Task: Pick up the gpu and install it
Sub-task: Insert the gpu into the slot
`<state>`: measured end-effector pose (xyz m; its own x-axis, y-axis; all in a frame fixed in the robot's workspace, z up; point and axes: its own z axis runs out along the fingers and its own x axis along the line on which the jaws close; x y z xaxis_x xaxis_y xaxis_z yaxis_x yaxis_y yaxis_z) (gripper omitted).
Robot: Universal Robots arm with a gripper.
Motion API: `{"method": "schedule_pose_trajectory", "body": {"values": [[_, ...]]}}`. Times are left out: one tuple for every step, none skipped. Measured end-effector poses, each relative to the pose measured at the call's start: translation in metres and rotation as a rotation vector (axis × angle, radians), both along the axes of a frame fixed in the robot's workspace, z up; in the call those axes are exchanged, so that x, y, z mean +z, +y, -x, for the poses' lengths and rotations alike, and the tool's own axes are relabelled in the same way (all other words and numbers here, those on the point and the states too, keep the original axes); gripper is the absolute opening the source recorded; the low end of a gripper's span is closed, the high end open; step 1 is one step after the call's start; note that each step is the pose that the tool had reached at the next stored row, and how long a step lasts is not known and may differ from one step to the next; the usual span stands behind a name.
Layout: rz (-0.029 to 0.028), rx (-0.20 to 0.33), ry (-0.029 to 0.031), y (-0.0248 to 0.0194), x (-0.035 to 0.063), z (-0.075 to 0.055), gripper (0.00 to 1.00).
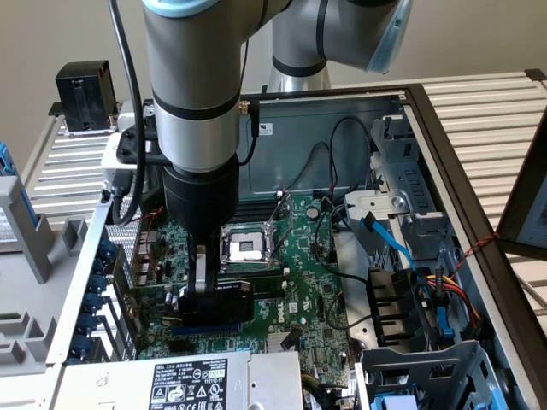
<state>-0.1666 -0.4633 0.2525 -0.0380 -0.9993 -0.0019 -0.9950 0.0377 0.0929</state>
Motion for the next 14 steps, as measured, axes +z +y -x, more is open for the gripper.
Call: {"method": "schedule_pose_trajectory", "body": {"values": [[0.0, 0.001, 0.0, 0.0, 0.0, 0.0, 0.26], [0.0001, 0.001, 0.0001, 0.0, 0.0, 0.0, 0.26], [0.0001, 0.001, 0.0, 0.0, -0.0001, 0.0, 0.26], [0.0001, 0.001, 0.0001, 0.0, -0.0001, 0.0, 0.26], [0.0002, 0.001, 0.0001, 0.0, -0.0002, 0.0, 0.26], [0.0002, 0.001, 0.0001, 0.0, -0.0003, 0.0001, 0.26], [0.0002, 0.001, 0.0001, 0.0, -0.0005, 0.0001, 0.26], [0.0002, 0.001, 0.0001, 0.0, -0.0007, 0.0001, 0.26], [0.0003, 0.001, 0.0001, 0.0, -0.0009, 0.0002, 0.26], [0.0003, 0.001, 0.0001, 0.0, -0.0011, 0.0003, 0.26], [0.0003, 0.001, 0.0, 0.0, -0.0014, 0.0005, 0.26], [0.0002, 0.001, 0.0, 0.0, -0.0016, 0.0006, 0.26], [0.0001, 0.001, -0.0001, 0.0, -0.0019, 0.0008, 0.26], [0.0002, 0.001, 0.0, 0.0, -0.002, 0.0009, 0.26]]}}
